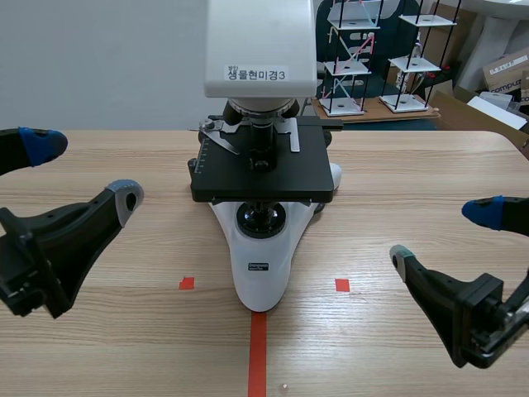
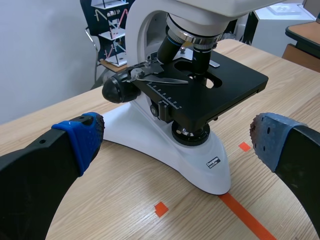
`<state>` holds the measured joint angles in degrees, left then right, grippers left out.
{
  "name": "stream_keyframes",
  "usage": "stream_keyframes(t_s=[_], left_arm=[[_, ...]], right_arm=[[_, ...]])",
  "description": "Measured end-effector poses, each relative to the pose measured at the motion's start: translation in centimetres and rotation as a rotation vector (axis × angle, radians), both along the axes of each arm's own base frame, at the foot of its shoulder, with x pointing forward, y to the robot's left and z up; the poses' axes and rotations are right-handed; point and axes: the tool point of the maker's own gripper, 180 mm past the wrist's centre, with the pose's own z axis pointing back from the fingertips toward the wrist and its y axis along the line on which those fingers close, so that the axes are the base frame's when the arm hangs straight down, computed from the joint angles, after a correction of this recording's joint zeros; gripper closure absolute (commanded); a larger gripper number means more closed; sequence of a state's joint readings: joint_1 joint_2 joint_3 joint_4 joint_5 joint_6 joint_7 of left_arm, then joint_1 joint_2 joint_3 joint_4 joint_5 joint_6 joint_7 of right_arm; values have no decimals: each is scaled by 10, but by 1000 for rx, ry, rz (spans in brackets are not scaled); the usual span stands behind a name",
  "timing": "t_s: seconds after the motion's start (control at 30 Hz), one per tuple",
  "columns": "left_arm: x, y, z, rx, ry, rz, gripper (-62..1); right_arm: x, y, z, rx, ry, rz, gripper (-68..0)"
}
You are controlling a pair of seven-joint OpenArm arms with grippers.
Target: Point at the diaphragm
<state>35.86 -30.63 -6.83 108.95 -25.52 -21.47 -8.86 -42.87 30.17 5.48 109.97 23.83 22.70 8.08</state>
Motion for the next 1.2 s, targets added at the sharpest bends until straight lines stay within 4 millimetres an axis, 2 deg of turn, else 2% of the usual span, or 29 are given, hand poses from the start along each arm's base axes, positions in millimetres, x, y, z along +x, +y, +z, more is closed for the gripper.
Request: stream_keyframes(t_s=[0.13,0.3,1.07,1.2], left_arm=[[-2,-2,-7,93,-23,-21,-619],[-2,0,-15,126,-13,-21,-619],[-2,1,-14,103,1,-13,-619],[-1,8,-14,62,-26,3,-589]], right_arm=[[0,0,0,0,0,0,-578],[0,0,0,0,0,0,-578],[0,0,0,0,0,0,-578],[0,0,0,0,0,0,-578]])
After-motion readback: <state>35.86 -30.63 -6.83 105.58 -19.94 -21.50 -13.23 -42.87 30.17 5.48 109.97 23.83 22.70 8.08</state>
